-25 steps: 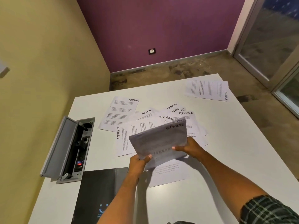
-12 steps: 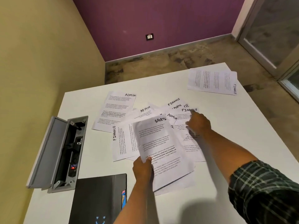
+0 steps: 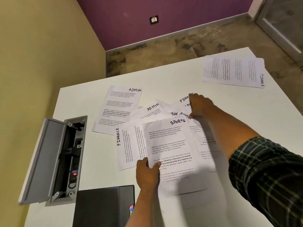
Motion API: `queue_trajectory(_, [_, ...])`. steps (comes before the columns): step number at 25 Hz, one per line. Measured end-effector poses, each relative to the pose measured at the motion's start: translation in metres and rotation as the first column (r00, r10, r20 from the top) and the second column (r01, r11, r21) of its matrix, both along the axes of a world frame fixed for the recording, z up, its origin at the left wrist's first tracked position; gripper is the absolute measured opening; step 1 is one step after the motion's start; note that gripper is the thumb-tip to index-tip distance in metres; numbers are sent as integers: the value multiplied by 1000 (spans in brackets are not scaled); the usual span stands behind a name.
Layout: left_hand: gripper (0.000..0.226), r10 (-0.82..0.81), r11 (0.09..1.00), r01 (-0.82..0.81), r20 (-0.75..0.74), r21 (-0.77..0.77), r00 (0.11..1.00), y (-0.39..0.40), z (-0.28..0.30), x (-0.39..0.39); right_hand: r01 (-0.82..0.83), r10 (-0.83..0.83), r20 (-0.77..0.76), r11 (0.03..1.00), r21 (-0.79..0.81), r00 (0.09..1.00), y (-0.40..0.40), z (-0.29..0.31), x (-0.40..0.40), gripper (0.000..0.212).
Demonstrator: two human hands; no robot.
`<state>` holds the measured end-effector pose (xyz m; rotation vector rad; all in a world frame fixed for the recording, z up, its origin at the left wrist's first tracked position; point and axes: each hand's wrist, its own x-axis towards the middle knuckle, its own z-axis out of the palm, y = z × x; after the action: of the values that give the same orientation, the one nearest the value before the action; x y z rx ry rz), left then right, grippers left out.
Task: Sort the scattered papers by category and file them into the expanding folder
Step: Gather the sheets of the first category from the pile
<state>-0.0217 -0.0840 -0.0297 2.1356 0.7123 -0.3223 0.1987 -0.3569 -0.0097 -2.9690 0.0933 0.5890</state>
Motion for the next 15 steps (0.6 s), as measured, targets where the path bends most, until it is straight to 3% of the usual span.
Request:
queue_trajectory(3, [20, 17, 1000, -17, -3, -11, 1000, 3, -1, 3, -35, 37, 31, 998, -60, 999, 3, -3, 12, 59])
queue_trajectory(7, [18, 8, 1000, -8, 18, -26, 1000, 1, -1, 4, -51, 50, -30, 998, -47, 998, 0, 2, 21, 77])
queue_trajectory(10, [19, 12, 1000, -12, 27, -23, 1000, 2, -3, 2, -66, 64, -51, 997, -32, 997, -3, 2, 23, 78])
queue_trajectory(15, [22, 9, 1000, -9, 41, -6, 999, 1, -7, 3, -117, 118, 59, 993, -22, 991, -12, -6, 20, 92])
